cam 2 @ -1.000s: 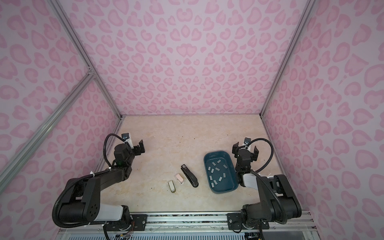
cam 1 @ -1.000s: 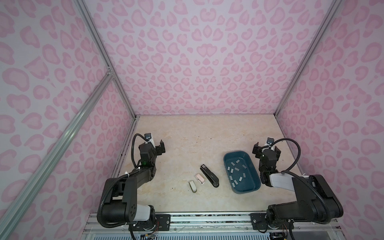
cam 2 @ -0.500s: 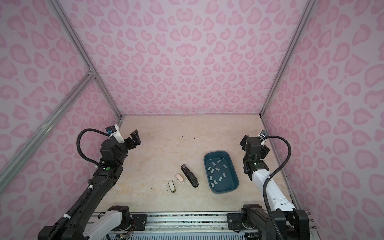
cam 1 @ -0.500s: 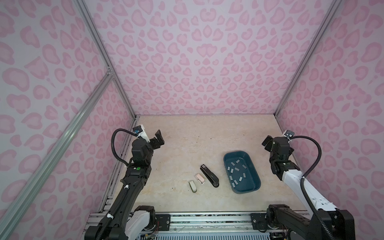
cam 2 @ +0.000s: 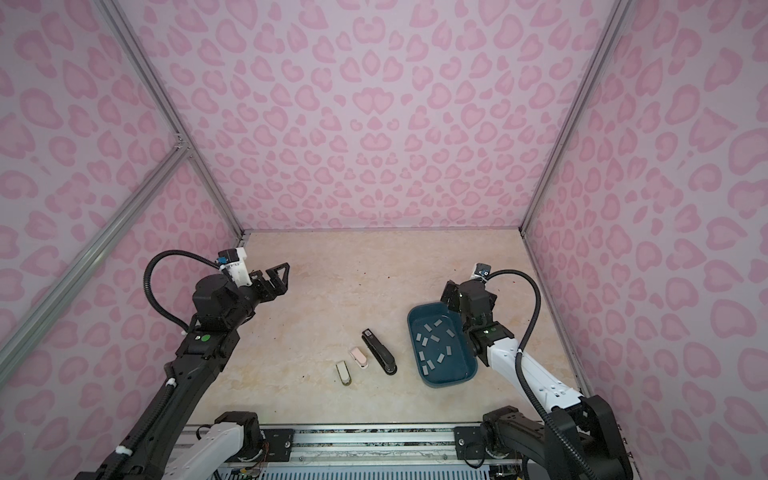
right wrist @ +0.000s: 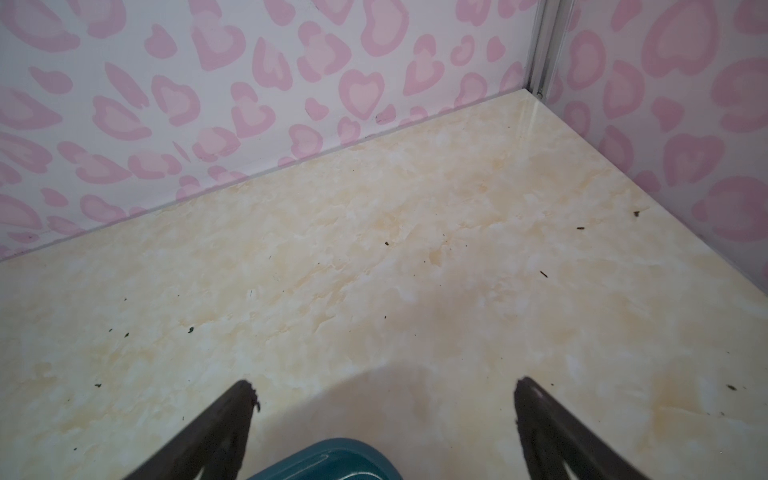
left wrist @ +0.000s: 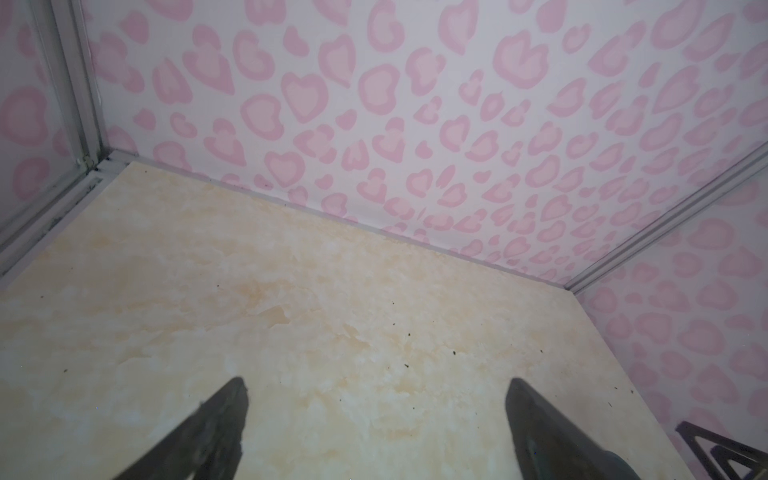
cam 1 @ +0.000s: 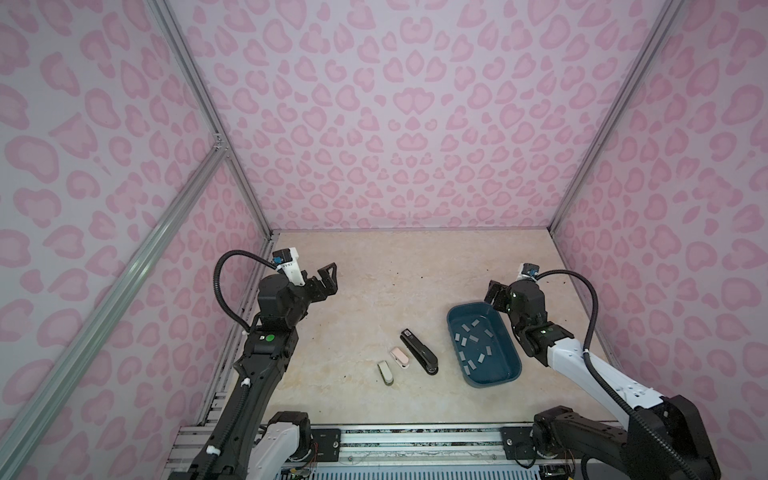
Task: Load the staples into the stapler
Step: 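Reach the left gripper toward the black stapler while the right nears the tub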
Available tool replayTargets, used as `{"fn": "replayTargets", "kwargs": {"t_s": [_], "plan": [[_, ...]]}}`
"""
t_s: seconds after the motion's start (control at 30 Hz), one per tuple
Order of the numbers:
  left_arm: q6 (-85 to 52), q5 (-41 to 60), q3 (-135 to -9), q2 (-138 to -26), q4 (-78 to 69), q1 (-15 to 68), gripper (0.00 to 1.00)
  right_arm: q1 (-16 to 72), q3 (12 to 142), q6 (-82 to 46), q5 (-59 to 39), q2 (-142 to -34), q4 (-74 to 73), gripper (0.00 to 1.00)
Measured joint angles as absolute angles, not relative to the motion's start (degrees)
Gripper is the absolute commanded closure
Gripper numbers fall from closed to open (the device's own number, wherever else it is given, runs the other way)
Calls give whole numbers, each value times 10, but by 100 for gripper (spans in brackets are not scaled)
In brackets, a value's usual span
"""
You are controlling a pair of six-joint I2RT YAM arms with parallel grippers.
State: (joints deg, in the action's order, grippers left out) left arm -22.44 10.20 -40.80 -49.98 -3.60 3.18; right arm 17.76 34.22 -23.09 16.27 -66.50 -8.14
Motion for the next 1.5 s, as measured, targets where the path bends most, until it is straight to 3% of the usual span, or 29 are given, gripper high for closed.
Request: {"fn": "replayTargets", "kwargs": {"t_s": [0.3, 0.6, 0.8, 0.87, 1.1, 1.27, 1.5], "plan": [[-286, -5, -301, -350, -51, 32, 2, 205, 281, -174, 180, -597, -130, 2], [-249, 131, -309, -271, -9, 35, 3, 206, 214, -171, 201, -531, -159, 2], [-199, 206, -310, -347, -8, 49, 7, 209, 210, -174, 196, -559, -173, 2], [-168, 230, -338, -395, -5, 59, 13, 211, 210, -174, 190, -567, -180, 2], [-83, 234, -472, -536, 16, 87, 19, 213, 208, -174, 183, -579, -203, 2], [18, 225, -501, -566, 16, 190, 21, 212, 208, -174, 179, -592, -206, 2], [296, 259, -490, -606, 50, 303, 36, 213, 222, -174, 176, -613, -204, 2]]}}
